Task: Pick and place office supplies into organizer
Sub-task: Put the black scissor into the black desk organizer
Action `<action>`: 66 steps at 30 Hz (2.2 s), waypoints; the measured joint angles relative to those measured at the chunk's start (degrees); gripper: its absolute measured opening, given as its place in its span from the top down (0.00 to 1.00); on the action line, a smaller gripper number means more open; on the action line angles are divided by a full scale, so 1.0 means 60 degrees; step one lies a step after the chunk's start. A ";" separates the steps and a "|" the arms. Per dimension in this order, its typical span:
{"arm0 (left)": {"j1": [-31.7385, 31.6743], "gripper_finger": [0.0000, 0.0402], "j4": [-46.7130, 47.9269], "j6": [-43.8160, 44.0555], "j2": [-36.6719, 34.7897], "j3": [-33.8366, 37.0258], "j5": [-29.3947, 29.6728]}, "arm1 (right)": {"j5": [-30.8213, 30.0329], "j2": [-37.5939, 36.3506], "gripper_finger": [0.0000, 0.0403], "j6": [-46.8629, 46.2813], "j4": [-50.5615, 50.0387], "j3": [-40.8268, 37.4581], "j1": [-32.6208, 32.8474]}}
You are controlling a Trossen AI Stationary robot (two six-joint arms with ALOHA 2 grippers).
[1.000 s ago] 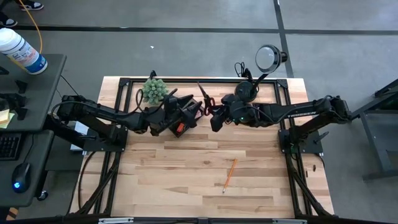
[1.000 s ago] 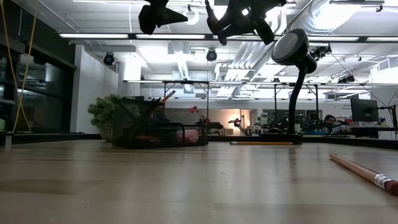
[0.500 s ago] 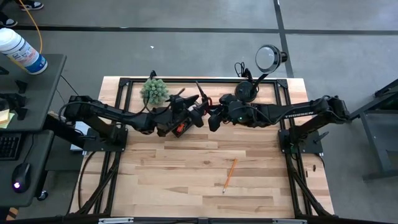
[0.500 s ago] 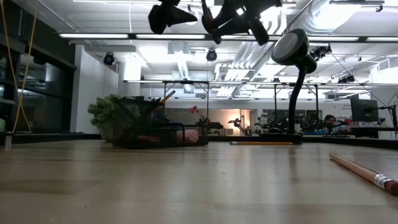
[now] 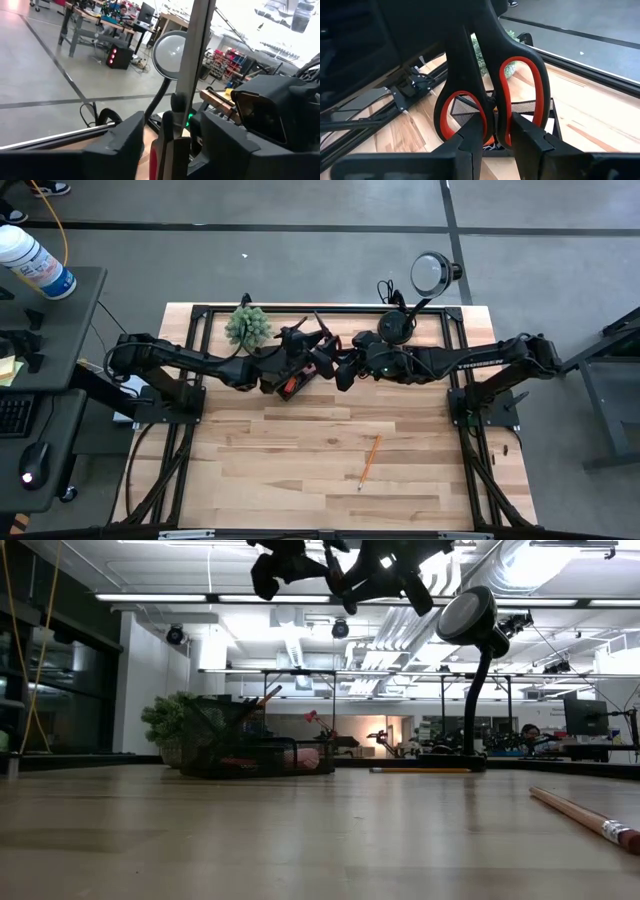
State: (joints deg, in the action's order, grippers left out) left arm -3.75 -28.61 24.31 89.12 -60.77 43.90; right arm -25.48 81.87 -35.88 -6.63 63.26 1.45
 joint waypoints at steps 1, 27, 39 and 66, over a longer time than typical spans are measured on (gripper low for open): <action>0.0000 0.58 0.0009 -0.0007 0.0000 0.0000 -0.0001 | 0.0008 0.0000 0.81 0.0000 -0.0003 0.0000 0.0000; -0.0233 0.96 0.1061 -0.0595 -0.0239 0.0007 -0.0817 | 0.1396 -0.0062 0.58 -0.0015 0.0076 0.0000 -0.0004; -0.1009 0.98 0.4917 -0.3730 -0.2439 0.0018 -0.0634 | 0.2936 -0.1040 0.47 0.0199 0.0009 0.0011 -0.0284; -0.0072 0.97 1.1462 -1.8302 -0.2163 0.0015 0.4619 | 0.2102 -0.1330 0.46 -0.0268 -0.0132 0.0011 -0.0452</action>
State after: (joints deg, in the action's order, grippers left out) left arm -4.18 40.16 -85.51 76.14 -60.69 71.62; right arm -12.87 73.89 -37.48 -7.42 63.33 -1.26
